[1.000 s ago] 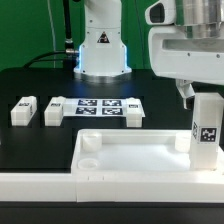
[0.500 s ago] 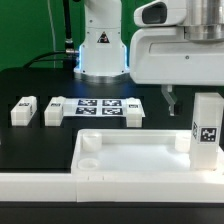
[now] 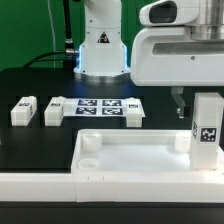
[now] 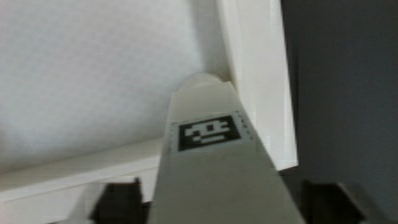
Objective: Assemble desk
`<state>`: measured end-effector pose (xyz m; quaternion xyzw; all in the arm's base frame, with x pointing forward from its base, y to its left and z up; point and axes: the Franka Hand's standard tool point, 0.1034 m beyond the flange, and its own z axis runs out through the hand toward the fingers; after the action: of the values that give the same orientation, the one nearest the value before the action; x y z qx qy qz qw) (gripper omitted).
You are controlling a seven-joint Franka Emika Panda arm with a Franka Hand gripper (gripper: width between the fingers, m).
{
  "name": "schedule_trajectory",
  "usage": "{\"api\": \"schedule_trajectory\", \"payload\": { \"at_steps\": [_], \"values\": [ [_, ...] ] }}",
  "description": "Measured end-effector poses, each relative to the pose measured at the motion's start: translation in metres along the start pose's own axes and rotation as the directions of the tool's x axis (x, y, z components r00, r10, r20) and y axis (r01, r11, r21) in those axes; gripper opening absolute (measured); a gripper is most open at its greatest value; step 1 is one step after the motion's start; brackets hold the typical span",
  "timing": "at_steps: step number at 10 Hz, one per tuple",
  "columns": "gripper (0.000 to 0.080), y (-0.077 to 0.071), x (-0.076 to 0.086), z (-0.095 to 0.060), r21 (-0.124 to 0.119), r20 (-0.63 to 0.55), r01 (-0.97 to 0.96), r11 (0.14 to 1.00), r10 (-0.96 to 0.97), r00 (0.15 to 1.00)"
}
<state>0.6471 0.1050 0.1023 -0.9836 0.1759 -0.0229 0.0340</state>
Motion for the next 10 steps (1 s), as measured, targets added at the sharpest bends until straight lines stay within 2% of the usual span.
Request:
{"api": "schedule_trajectory", "payload": {
  "at_steps": [1, 2, 4, 6, 8, 9, 10],
  "values": [
    [0.0286, 0.0002, 0.0001, 0.0000, 0.000, 0.000, -0.054, 0.999, 0.054, 0.999],
    [0.0288, 0.0002, 0.0001, 0.0000, 0.000, 0.000, -0.084, 0.997, 0.084, 0.997],
    [0.0288, -0.0004, -0.0002, 0.0000, -0.003, -0.003, -0.283, 0.959, 0.283, 0.959],
    [0.0288, 0.0010, 0.0019, -0.0003, 0.010, 0.001, -0.504, 0.864, 0.504, 0.864],
    [0.0290, -0.0005, 0.0007, 0.0013, 0.018, 0.025, -0.760, 0.649, 0.760, 0.649],
    [0.0290, -0.0055, -0.0006, 0.0020, 0.032, 0.040, -0.880, 0.474, 0.879, 0.475],
    [0.0291, -0.0082, -0.0033, 0.0018, 0.048, 0.050, -0.925, 0.378, 0.924, 0.380]
  ]
}}
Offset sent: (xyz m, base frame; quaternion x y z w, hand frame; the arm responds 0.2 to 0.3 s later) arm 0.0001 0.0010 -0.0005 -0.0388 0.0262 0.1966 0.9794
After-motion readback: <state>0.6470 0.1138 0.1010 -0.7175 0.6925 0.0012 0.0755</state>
